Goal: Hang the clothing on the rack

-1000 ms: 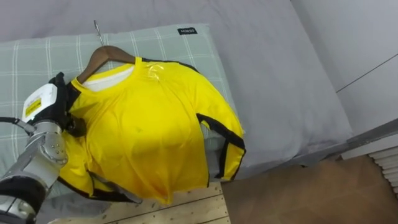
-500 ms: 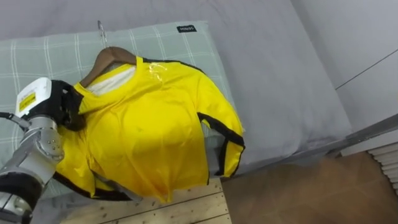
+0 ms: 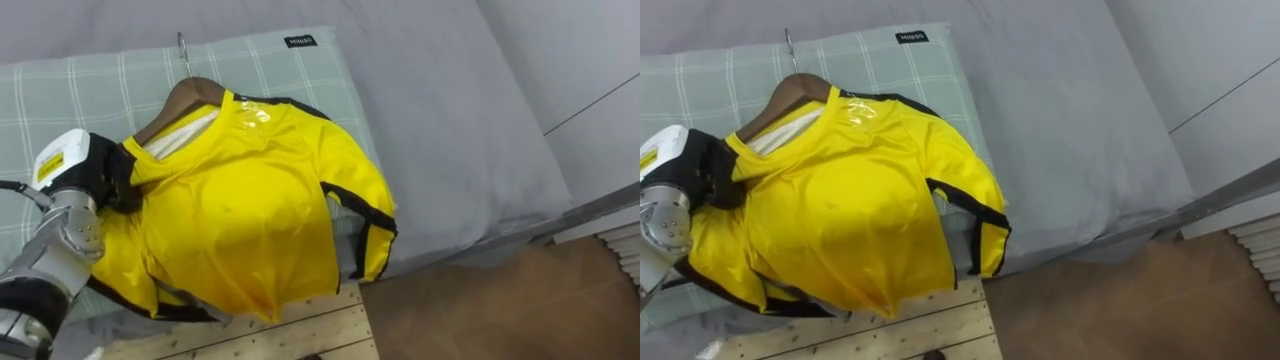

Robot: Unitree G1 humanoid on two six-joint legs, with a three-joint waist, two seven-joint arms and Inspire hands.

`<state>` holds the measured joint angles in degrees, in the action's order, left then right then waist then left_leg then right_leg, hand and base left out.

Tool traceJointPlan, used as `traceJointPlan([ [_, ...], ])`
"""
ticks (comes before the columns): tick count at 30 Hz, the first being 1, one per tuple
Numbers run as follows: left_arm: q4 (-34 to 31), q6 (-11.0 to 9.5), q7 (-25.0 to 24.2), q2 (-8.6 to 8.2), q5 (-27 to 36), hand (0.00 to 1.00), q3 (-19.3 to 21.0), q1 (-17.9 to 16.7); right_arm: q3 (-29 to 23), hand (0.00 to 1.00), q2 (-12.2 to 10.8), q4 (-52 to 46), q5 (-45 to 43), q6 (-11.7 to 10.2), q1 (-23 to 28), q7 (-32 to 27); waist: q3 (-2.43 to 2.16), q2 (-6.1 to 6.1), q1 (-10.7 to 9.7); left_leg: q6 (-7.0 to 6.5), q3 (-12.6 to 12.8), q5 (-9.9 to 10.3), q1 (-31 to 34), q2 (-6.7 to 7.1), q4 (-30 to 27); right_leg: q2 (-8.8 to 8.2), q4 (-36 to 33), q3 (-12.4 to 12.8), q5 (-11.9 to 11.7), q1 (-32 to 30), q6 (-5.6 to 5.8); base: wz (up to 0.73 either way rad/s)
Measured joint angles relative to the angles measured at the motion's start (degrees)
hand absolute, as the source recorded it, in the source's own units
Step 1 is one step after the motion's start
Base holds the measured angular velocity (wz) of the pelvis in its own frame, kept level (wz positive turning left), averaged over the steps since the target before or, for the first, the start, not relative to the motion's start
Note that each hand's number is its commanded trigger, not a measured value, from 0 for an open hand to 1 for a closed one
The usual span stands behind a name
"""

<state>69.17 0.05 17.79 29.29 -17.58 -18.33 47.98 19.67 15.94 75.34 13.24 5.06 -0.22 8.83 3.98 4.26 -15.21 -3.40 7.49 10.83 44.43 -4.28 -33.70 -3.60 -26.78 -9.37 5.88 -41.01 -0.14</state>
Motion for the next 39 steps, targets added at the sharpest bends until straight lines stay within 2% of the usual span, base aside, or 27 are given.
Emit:
traceJointPlan([
  [12, 0.10, 1.00, -0.98, -0.03, -0.81, 1.00, 0.15, -0.01, -0.78, 0.00, 0.00, 0.29, -0.65, 0.04, -0.32, 0.15, -0.01, -0.07, -0.02, 0.00, 0.21, 0.00, -1.26, -0.08, 0.00, 0.25, 0.01, 0.56, 0.00, 1.23, 0.01, 0.00],
  [16, -0.11, 0.96, -0.91, -0.28, -2.23, 1.00, 0.35, -0.02, -0.80, 0.00, 0.00, 0.29, -1.16, -0.10, -1.19, 0.56, 0.16, -0.32, 0.05, 0.00, 0.11, 0.00, -2.23, -0.05, 0.04, 0.30, 0.07, 0.61, 0.15, 2.25, 0.17, 0.02],
  [21, -0.12, 0.73, -0.68, -1.32, -3.40, 1.00, 0.11, -0.35, -0.71, 0.00, -0.03, 0.46, -1.13, -0.21, -1.55, -0.19, 0.59, -1.07, 1.03, -0.01, 0.14, 0.48, -5.91, 0.04, 0.33, 0.30, 0.12, 0.81, 0.98, 5.76, 0.41, 0.00],
  [27, -4.24, -0.25, -0.44, -1.53, -9.36, 1.00, 1.50, -3.69, -1.95, 0.00, -0.14, 1.37, -1.79, -0.36, -2.09, -0.76, 0.49, -1.11, 3.09, 0.14, 1.56, 0.70, -11.16, 0.05, 2.04, 0.00, 0.05, 1.46, 1.45, 9.55, 0.30, -0.06],
  [30, -8.63, -0.30, -0.33, -1.85, -10.11, 1.00, 2.61, -6.98, -2.93, 0.00, -0.14, 2.56, -2.29, -0.66, -2.11, -0.74, 0.17, -1.47, 3.47, 0.26, 1.64, 0.68, -13.69, 0.42, 3.15, -0.24, 0.15, 1.50, 1.94, 11.64, 0.32, 0.03],
  [31, -10.34, -0.63, -0.21, -2.24, -10.90, 1.00, 2.65, -8.27, -3.17, 0.00, -0.13, 3.31, -2.37, -0.78, -2.04, -0.82, 0.01, -1.54, 3.67, 0.37, 1.59, 0.58, -15.26, 0.92, 4.01, -0.35, 0.35, 1.60, 2.11, 13.00, 0.35, 0.09],
  [33, -12.43, -1.32, 0.19, -2.80, -11.78, 1.00, 2.66, -10.48, -3.63, 0.00, -0.13, 4.23, -2.99, -0.92, -1.79, -1.15, -0.66, -1.92, 3.90, 0.49, 1.54, 0.50, -17.57, 0.96, 5.14, -0.33, 1.16, 1.76, 2.41, 15.20, 0.51, 0.06],
  [35, -13.18, -2.52, 0.27, -3.56, -11.95, 1.00, 2.88, -12.64, -5.08, 0.00, -0.07, 4.94, -4.83, -1.56, -1.39, -1.51, -1.57, -2.88, 4.34, 0.69, 1.63, 0.38, -20.80, 1.10, 7.01, -0.19, 2.98, 1.85, 2.49, 18.38, 0.63, 0.00],
  [37, -14.52, -2.58, 0.27, -3.84, -12.53, 1.00, 2.93, -14.48, -5.35, 0.00, -0.04, 5.27, -5.48, -2.04, -0.63, -1.78, -2.29, -3.63, 4.33, 0.91, 1.62, 0.23, -23.41, 1.19, 8.58, -0.11, 4.41, 1.56, 2.50, 21.06, 0.65, 0.03],
  [39, -16.47, -2.57, 0.29, -3.84, -13.73, 1.00, 2.91, -15.81, -5.39, 0.00, -0.01, 5.28, -6.19, -2.05, 0.24, -1.84, -2.73, -4.18, 4.43, 1.21, 1.13, 0.03, -25.73, 1.81, 10.11, -0.02, 5.64, 1.27, 2.56, 23.58, 0.69, 0.12],
])
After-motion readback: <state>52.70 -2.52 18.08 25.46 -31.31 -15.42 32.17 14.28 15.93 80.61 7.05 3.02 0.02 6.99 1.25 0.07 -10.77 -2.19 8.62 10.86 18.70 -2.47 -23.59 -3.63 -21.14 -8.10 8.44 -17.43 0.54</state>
